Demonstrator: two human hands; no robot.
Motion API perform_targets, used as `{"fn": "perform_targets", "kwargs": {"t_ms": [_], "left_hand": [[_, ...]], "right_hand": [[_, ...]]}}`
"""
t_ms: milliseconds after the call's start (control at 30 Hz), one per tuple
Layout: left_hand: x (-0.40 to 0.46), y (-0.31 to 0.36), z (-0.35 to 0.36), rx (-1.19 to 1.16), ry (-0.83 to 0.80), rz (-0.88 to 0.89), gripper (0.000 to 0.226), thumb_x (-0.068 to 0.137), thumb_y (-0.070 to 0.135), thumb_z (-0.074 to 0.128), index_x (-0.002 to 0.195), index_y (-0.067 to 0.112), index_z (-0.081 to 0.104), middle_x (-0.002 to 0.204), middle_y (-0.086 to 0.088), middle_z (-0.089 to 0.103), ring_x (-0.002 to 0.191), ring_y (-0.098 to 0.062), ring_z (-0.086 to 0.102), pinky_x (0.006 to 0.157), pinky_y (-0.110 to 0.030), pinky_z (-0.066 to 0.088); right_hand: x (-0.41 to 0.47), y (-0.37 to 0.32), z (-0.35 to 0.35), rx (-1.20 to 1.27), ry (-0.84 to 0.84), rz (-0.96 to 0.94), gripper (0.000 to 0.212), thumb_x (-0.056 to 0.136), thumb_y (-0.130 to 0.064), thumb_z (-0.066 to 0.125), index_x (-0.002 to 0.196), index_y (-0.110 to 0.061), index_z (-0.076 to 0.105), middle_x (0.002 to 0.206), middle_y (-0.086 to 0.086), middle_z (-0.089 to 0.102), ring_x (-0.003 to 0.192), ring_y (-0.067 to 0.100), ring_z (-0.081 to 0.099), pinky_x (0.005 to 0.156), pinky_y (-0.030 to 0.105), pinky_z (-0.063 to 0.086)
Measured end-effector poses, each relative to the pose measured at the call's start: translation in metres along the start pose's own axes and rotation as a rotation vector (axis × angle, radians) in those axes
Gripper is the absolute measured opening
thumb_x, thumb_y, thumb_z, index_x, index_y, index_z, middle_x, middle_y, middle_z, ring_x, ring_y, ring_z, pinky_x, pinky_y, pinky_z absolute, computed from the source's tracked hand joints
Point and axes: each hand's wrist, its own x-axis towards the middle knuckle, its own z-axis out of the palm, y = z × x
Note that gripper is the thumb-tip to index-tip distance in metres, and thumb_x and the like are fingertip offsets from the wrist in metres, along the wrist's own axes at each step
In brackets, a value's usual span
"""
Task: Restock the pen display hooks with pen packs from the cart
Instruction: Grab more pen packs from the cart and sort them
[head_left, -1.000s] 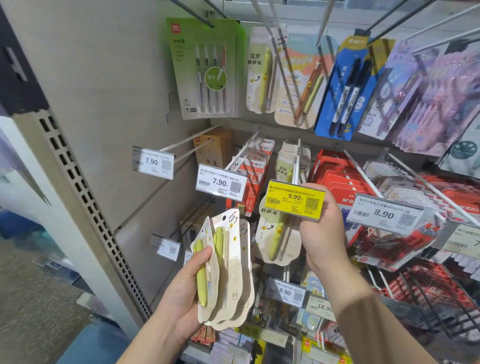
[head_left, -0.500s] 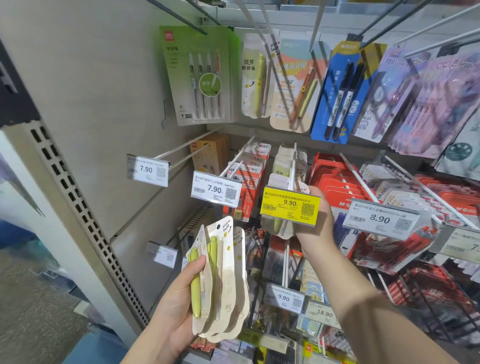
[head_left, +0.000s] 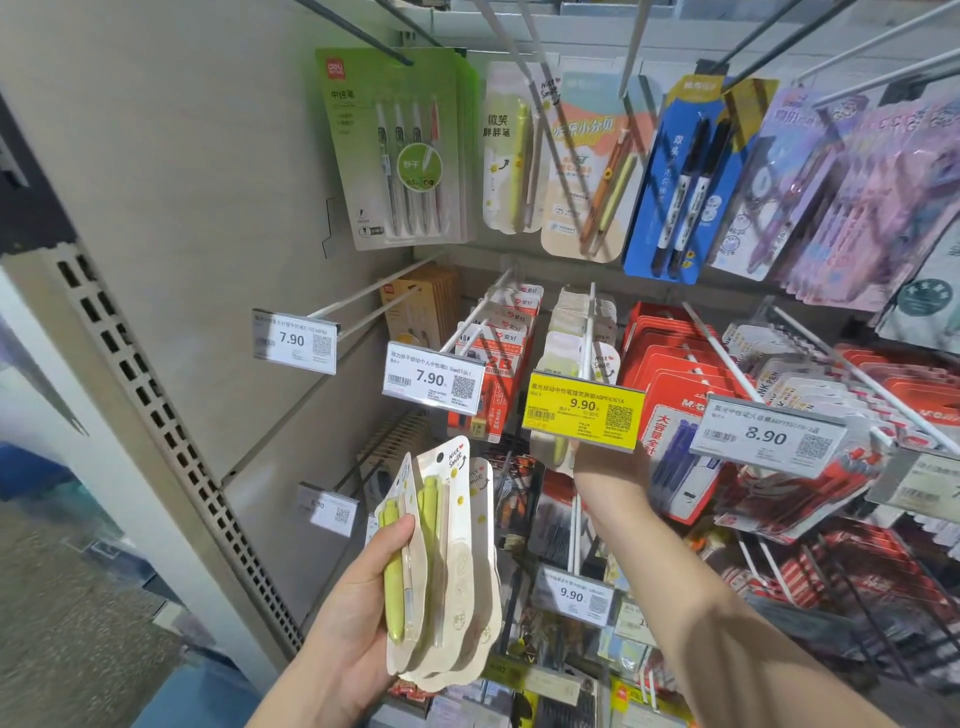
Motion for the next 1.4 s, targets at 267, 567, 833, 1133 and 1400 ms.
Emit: {"fn": "perform_targets", "kwargs": {"t_ms": [267,567,833,1133,1400], "left_hand": [[-0.008,0.002,0.001,-0.067,0.027,-0.056,0.091,0.028,0.006,0.105,0.114,-0.005,0.076,0.098,-0.029,0.076,0.074,-0.041,0.077,0.064,-0.054,0.064],[-0.007,-0.003,-0.004,-0.092,0.095,-0.036,0.046,0.083,0.021,0.069,0.122,-0.003,0.073,0.101,-0.027,0.076,0.075,-0.038,0.077,0.069,-0.051,0.064],[0.0,-0.013,0.0,-0.041,0.13,-0.025,0.041,0.083,0.023,0.069,0.114,-0.003,0.077,0.1,-0.027,0.076,0.074,-0.037,0.076,0.07,-0.048,0.064],[0.006,-0.022,0.007,0.022,0.116,0.004,0.041,0.082,0.021,0.069,0.116,-0.002,0.076,0.11,-0.027,0.075,0.081,-0.037,0.077,0.069,-0.044,0.065],[0.006,-0.021,0.004,-0.009,0.125,-0.022,0.05,0.078,0.022,0.073,0.122,-0.001,0.073,0.113,-0.027,0.074,0.083,-0.039,0.076,0.081,-0.048,0.061]], "right_hand": [[0.041,0.02,0.016,0.109,-0.094,0.183,0.02,0.101,-0.025,0.055,0.084,-0.016,0.058,0.086,0.006,0.067,0.068,0.018,0.066,0.044,0.021,0.049],[-0.005,0.019,0.01,-0.288,0.026,-0.067,0.01,0.097,-0.014,0.06,0.093,-0.006,0.056,0.081,0.007,0.057,0.075,0.025,0.055,0.055,0.024,0.036],[-0.104,0.007,-0.007,-0.071,-0.218,-0.287,0.021,0.101,-0.039,0.057,0.095,-0.022,0.067,0.08,-0.005,0.064,0.076,0.004,0.06,0.067,0.025,0.044],[-0.119,0.001,-0.011,-0.199,-0.412,-0.231,0.034,0.092,-0.046,0.069,0.079,-0.015,0.067,0.05,-0.012,0.042,0.047,0.004,0.037,0.052,0.024,0.03],[-0.116,0.006,-0.008,-0.154,-0.375,-0.276,0.033,0.098,-0.04,0.057,0.085,-0.01,0.057,0.066,0.007,0.056,0.056,0.021,0.046,0.055,0.038,0.037]]}}
